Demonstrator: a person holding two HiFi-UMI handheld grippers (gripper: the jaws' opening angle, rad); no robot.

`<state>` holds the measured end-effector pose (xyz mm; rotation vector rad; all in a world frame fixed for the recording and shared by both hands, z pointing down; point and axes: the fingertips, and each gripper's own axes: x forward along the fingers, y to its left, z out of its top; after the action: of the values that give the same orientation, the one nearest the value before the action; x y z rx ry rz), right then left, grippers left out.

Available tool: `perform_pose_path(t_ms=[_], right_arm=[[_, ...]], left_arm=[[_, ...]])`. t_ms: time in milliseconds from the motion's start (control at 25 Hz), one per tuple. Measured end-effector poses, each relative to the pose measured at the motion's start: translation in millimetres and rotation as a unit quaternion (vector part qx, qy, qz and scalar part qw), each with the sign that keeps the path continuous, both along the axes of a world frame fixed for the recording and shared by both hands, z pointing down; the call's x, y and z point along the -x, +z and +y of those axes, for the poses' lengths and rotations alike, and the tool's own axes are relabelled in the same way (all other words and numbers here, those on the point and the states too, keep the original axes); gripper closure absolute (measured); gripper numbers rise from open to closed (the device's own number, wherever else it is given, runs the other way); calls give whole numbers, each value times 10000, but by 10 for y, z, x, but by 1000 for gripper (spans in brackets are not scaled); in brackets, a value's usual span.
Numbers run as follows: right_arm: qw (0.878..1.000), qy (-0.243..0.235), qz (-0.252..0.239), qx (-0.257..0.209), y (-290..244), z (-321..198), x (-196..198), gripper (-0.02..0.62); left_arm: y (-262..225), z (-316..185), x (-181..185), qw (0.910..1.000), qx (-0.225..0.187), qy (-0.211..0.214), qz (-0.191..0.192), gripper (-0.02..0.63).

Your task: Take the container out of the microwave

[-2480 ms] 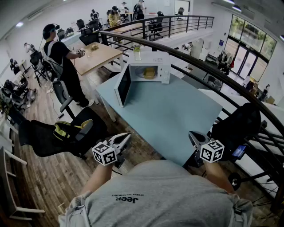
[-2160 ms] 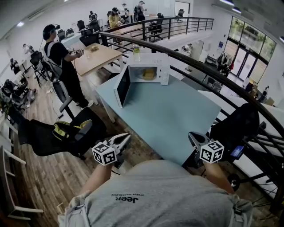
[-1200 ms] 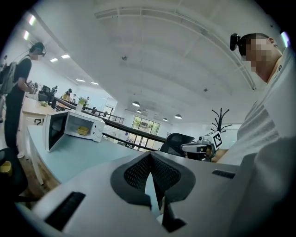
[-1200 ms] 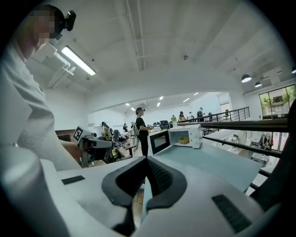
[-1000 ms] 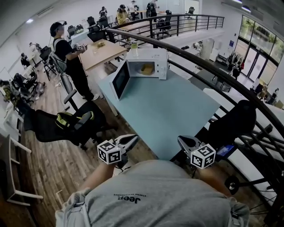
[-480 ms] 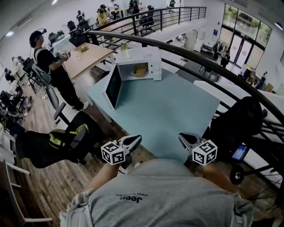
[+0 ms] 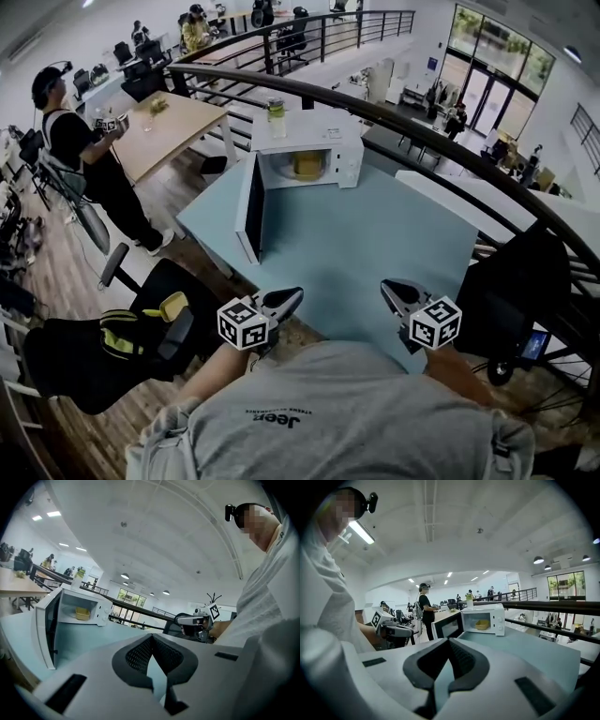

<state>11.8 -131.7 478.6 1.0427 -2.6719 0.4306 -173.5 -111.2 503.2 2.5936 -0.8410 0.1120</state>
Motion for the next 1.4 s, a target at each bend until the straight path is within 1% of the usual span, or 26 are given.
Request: perform_pose_path(t_ms=[200,360,520,680,800,880,1000,1120,1240,1320,1400], right_arm=[[9995,228,172,118,53,-272,241,578],[9990,305,256,183,66,-434,307,577],[9990,314,242,229,111,-558,253,577],[9995,200,130,219,173,-708,108,577],[9999,-50,40,158,223,-888,-32,577],[9996,-247,13,129,277,-1038,-143,577],[9981,-594,134,4,353,-1227,-331,577],[9950,-932,244,-267,373,-1454,-455,577],[9940,-995,276,-360,460,-1736,-601,578],[9951,-925,230,-276,574,-1898,-673,577],[9960,-846,194,-189,681,-2049,-685,577]], left_arm=[[97,-271,219,9995,92,273,86,588],[145,-454,249,9990,172,381,126,588],[176,-575,205,9991,193,362,66,588],[204,-691,76,9995,238,185,-80,588],[203,-822,-62,9992,205,-76,-325,588],[185,-938,-162,9980,219,-369,-459,588],[163,-1064,-402,9949,276,-807,-543,588],[194,-1282,-678,9905,195,-1040,-884,588],[318,-1661,-922,9851,181,-1172,-1245,588],[415,-1939,-1021,9816,171,-1176,-1493,588],[473,-2258,-1043,9773,33,-1138,-1787,588]])
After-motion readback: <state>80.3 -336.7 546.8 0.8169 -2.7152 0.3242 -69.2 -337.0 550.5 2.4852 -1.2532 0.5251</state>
